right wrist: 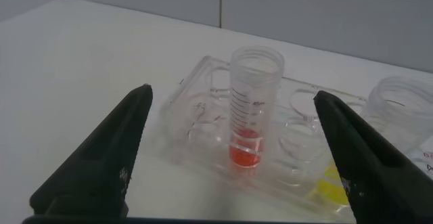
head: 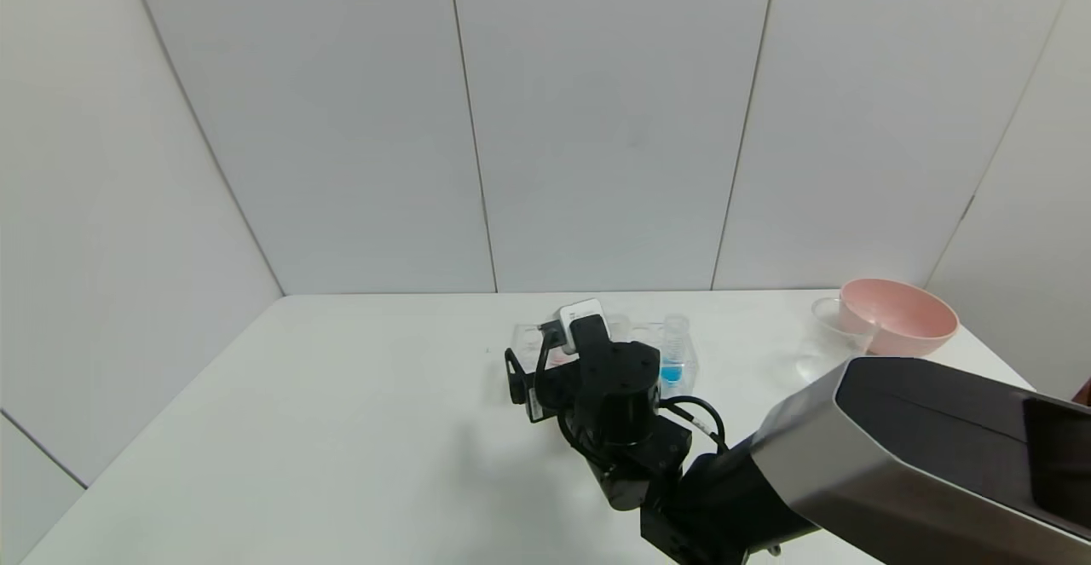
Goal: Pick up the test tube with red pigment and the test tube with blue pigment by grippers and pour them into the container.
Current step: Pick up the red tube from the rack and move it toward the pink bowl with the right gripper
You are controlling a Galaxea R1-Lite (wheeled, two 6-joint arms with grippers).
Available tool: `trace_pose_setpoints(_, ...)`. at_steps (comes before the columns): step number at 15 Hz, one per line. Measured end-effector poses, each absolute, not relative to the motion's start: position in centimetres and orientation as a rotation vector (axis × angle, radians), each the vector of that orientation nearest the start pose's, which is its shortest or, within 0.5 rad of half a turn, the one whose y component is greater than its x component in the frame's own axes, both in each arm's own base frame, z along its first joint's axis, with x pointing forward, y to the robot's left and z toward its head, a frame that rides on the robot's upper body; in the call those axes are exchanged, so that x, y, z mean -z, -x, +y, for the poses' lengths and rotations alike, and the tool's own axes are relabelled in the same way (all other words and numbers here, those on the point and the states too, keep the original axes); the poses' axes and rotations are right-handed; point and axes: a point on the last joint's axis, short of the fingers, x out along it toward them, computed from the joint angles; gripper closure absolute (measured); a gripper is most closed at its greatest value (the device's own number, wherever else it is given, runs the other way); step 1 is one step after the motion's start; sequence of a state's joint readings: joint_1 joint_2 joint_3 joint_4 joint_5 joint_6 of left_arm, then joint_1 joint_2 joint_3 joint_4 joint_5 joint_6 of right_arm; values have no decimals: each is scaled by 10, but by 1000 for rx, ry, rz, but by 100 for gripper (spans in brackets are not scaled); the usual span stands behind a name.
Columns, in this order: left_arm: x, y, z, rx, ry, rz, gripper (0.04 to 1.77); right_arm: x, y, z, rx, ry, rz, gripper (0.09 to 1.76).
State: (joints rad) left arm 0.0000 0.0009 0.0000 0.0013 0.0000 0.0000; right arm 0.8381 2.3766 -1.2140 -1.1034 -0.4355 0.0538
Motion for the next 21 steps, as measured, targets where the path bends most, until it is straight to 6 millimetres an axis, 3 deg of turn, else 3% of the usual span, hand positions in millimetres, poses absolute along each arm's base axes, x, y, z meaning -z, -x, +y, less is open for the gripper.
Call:
trace_pose_setpoints(9, -75, 23, 0, 0, 0, 2, 5, -62, -324, 332, -416, -23, 55, 14)
trace_pose_setpoints(16, -75, 23, 0, 0, 0, 2, 5, -61, -326, 330, -408, -24, 54, 103)
trace_pose_setpoints(18, -75, 23, 0, 0, 0, 2, 5, -61, -327, 330, -406, -23, 56, 137)
trace_pose_setpoints(21, -75, 23, 0, 0, 0, 3, 5, -61, -326, 330, -407, -21, 57, 137)
